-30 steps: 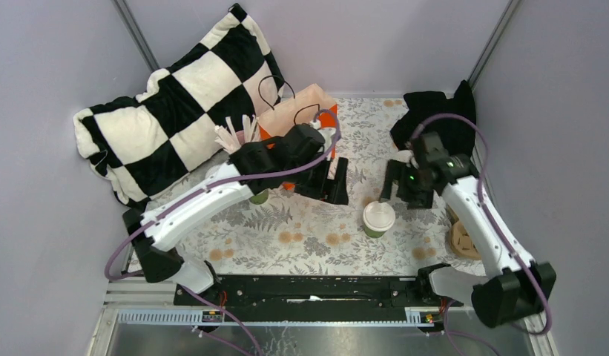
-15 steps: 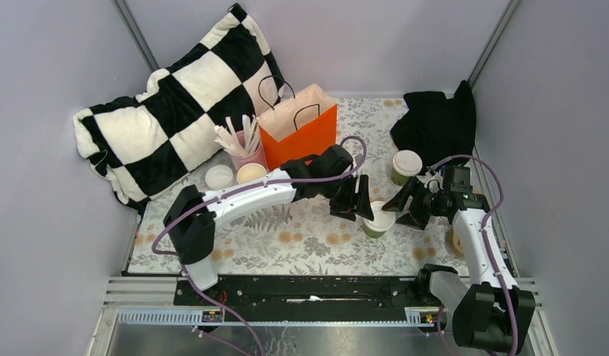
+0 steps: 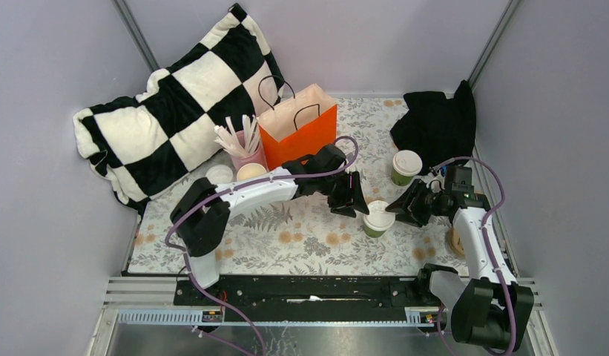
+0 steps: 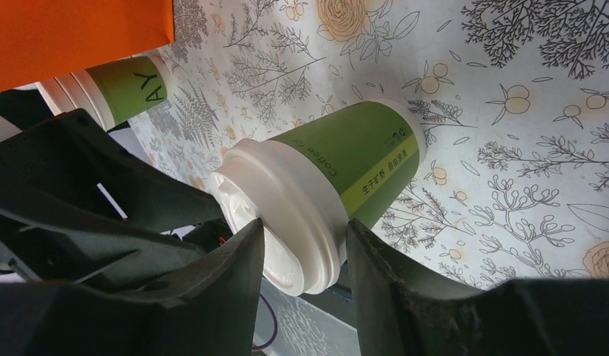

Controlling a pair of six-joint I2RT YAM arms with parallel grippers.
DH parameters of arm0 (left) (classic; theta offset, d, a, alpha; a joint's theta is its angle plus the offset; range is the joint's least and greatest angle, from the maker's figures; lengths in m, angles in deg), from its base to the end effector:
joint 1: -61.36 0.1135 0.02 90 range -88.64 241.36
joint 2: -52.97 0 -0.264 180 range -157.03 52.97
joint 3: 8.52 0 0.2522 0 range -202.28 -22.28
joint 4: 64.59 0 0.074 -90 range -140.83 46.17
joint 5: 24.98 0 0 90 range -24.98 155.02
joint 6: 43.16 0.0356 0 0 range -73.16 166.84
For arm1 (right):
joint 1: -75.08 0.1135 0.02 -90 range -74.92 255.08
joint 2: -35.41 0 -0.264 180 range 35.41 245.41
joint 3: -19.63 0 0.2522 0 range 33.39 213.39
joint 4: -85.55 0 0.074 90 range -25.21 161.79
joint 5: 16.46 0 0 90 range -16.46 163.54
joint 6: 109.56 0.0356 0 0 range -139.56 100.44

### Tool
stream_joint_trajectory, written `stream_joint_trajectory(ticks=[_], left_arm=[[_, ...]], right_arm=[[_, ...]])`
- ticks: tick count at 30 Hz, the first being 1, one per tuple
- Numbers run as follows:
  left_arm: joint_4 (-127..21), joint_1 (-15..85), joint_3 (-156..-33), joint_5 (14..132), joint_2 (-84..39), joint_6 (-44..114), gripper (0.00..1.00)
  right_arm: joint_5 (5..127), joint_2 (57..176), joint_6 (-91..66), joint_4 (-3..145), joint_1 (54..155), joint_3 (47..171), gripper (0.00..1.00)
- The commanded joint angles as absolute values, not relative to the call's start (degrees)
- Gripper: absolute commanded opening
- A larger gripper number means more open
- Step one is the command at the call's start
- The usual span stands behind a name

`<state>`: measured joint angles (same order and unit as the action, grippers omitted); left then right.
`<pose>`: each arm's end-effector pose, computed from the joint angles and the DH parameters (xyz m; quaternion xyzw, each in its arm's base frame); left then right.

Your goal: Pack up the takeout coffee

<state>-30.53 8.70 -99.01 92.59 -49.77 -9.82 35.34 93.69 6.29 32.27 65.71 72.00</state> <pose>0.2281 -0.3261 0.2412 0.0571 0.9040 -0.4227 0.0286 0.1854 -0.0083 0.2245 0.1928 0.8946 0.3482 0.2032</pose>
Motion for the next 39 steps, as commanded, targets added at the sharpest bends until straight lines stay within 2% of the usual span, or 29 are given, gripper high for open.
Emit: stream_joint_trajectory(ticks=[1,11,13,17,20,23,29,31,34,37,39], left_arm=[[-35.9,8.9,-99.4,95.8,-52.0,-10.9,0.51],[-31.8,9.0,-98.9,94.4,-55.0,-8.1,0.45],[-31.6,9.5,-96.9,93.8,-54.6,-7.6,0.44],[-31.0,10.5,-96.0,93.1,-53.3,-6.4,0.43],[-30.8,10.9,-96.1,93.1,-53.0,-5.8,0.43],[-30.6,11.0,-96.7,93.2,-53.2,-5.5,0.43],[-30.1,11.4,-96.4,92.8,-53.4,-5.1,0.41],[-30.1,11.4,-96.1,93.0,-53.5,-5.0,0.41],[-30.2,11.4,-96.0,93.8,-53.6,-4.9,0.41],[-30.1,11.4,-95.8,93.4,-53.3,-4.8,0.40],[-29.9,11.4,-95.6,93.1,-53.0,-4.6,0.40]], right_arm=[[35.3,92.6,8.7,33.9,65.4,69.4,0.50],[35.0,92.3,13.4,41.2,65.5,61.4,0.47],[34.9,92.1,12.9,40.0,65.4,63.0,0.52],[33.6,89.4,10.4,31.6,65.4,69.8,0.69],[33.0,86.5,10.8,28.0,65.4,70.8,0.70],[28.2,85.5,12.7,31.8,65.5,66.0,0.63],[29.5,89.6,15.9,40.0,65.5,58.4,0.34],[31.7,90.7,15.2,39.2,65.5,57.2,0.31],[32.4,87.1,15.5,36.5,65.5,60.4,0.39],[31.4,85.0,15.5,32.1,65.5,65.1,0.56],[31.8,84.8,13.2,27.8,65.5,67.2,0.59]])
